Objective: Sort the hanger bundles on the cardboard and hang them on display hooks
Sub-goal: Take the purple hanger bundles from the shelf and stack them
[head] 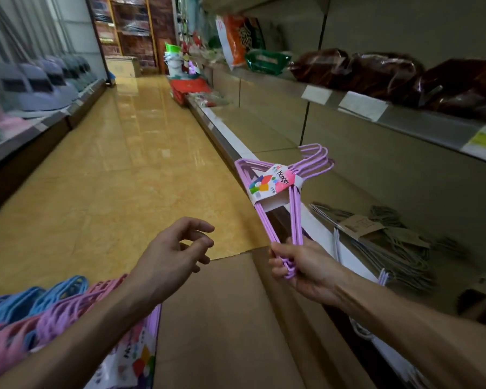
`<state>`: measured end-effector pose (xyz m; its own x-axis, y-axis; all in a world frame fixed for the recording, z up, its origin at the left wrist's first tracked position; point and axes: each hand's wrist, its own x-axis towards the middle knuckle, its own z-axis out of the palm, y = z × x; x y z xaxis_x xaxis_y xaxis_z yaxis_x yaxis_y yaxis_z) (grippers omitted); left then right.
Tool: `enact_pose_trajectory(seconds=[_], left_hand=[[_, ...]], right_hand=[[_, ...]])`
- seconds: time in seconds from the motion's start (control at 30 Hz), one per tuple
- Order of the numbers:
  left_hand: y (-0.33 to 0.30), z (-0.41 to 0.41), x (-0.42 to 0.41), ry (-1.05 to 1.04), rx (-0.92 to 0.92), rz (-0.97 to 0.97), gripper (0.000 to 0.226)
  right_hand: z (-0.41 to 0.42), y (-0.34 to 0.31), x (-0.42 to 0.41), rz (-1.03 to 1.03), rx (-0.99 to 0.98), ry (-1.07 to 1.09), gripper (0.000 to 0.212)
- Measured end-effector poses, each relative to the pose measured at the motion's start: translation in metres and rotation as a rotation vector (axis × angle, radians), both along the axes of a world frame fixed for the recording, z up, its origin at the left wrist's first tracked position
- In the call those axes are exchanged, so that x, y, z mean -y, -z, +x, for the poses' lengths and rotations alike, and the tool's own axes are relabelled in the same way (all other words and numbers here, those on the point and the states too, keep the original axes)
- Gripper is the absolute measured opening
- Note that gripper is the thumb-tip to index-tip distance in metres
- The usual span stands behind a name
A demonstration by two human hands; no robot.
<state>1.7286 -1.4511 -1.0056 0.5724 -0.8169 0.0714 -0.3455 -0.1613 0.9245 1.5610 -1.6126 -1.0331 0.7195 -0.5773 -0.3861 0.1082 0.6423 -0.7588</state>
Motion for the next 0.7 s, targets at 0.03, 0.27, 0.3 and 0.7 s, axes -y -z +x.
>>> enact_pose_trajectory(seconds=[0.03,0.27,0.3,0.7], left_hand=[[-0.002,0.000,-0.005,-0.004,0.014,0.007,0.013],[-0.016,0.009,-0.017,-0.073,0.105,0.020,0.016],[-0.018,0.010,-0.018,-0.089,0.120,0.019,0.023],[-0.053,0.024,-0.004,-0.206,0.247,-0.109,0.047]], right_hand=[[-0.003,0.001,-0.007,-0.044,-0.025,-0.036,0.019],[-0.003,0.005,-0.060,-0.524,-0.185,-0.234,0.022],[-0.003,0.010,-0.067,-0.613,-0.210,-0.245,0.022],[-0.013,0.035,-0.116,-0.996,-0.348,-0.380,0.029]])
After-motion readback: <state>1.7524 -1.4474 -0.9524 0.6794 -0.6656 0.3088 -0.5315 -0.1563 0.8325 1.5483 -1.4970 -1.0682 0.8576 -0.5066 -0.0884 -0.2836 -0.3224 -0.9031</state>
